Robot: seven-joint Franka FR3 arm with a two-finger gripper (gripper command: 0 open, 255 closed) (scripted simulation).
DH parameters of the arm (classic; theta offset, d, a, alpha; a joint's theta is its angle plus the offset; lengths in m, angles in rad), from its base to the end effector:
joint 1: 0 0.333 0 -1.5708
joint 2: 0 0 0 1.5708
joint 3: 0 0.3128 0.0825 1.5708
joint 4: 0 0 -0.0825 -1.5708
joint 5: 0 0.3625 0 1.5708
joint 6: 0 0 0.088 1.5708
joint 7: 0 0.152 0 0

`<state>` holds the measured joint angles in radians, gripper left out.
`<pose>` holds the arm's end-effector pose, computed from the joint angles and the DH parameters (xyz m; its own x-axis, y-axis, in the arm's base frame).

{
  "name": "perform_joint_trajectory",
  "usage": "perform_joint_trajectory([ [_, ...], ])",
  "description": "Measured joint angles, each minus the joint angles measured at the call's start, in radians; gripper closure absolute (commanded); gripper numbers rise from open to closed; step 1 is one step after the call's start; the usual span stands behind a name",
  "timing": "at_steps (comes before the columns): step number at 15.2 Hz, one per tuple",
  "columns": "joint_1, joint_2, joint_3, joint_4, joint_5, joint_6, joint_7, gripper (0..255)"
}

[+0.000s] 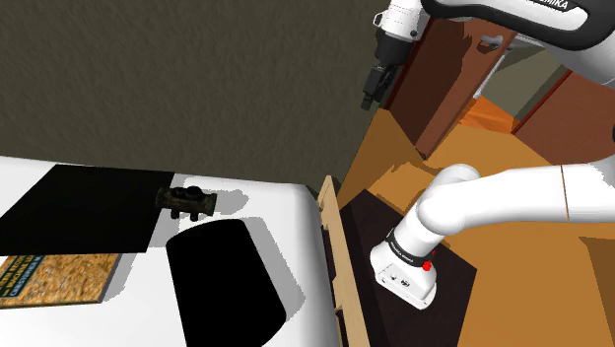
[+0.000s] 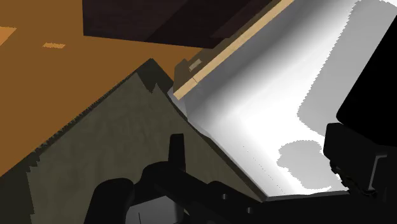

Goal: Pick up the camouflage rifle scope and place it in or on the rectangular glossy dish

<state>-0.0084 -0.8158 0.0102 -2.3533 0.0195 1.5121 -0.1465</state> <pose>0.2724 0.0043 0.5478 0.9891 0.1455 -0.0234 0.1452 -0.9893 -0.0156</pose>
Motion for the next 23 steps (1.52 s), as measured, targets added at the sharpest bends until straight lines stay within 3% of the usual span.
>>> perform_joint_trajectory([
  [3, 0.010, 0.022, 0.016, -0.005, 0.010, 0.026, 0.006, 0],
  [13, 0.084, 0.270, 0.147, 0.000, 0.066, 0.256, 0.058, 0],
  [23, 0.140, 0.597, 0.282, 0.125, 0.048, 0.443, 0.134, 0],
])
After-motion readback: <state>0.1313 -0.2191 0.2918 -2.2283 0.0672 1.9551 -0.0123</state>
